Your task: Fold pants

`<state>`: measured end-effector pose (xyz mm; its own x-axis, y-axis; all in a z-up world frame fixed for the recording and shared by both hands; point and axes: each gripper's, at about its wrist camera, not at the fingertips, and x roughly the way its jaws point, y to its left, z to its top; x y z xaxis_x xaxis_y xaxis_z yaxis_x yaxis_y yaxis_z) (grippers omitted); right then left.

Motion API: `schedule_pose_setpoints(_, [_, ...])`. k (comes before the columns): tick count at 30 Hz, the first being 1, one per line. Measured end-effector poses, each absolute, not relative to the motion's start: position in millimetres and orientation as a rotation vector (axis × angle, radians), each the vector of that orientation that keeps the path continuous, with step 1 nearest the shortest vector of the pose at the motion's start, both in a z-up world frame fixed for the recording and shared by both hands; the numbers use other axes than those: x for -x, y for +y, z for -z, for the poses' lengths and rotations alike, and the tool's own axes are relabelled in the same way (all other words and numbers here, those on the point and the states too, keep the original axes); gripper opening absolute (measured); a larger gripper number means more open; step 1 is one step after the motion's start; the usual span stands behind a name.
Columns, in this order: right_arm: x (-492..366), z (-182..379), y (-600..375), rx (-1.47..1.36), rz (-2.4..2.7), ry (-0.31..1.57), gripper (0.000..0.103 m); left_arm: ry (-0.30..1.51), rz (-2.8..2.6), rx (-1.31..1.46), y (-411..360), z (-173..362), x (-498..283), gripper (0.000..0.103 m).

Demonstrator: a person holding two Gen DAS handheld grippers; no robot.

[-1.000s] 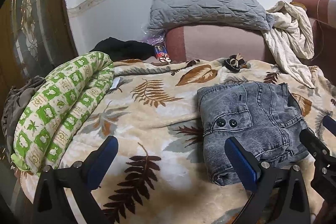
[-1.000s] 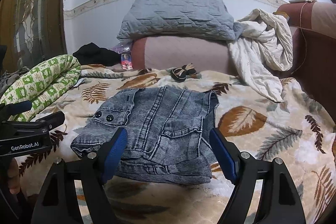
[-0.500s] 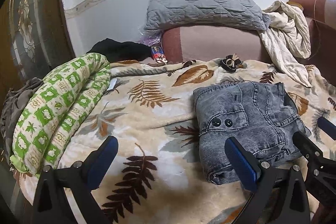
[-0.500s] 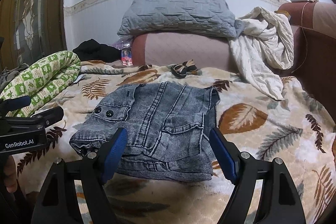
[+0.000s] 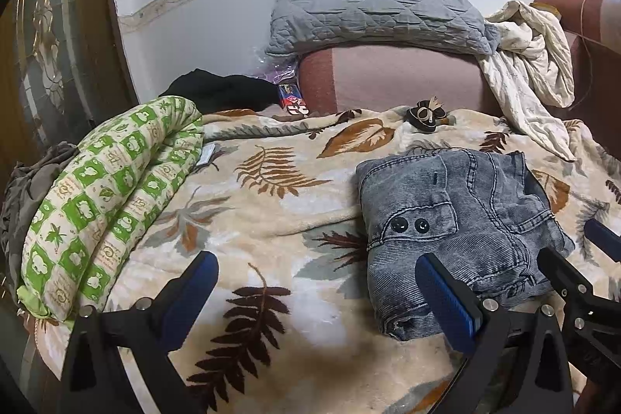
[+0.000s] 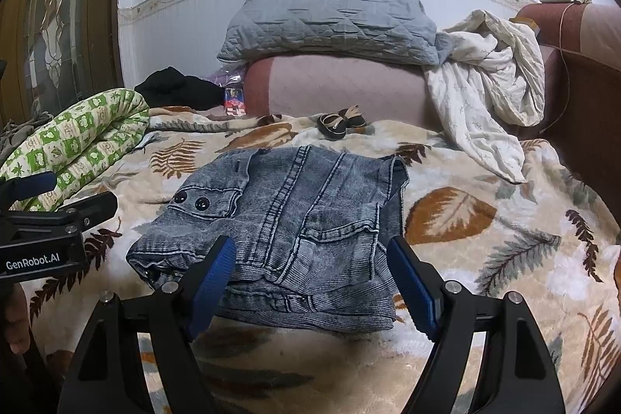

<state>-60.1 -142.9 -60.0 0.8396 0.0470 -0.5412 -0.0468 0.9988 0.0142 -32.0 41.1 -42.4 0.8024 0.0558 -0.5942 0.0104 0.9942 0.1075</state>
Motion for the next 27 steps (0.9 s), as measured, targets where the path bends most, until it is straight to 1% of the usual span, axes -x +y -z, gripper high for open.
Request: schedule_pose_setpoints(27, [58.6, 61.7, -144.5, -0.013, -0.055, 0.582, 0.081, 0.647, -0.030, -0.102, 41.5, 45.0, 29.9, 0.103])
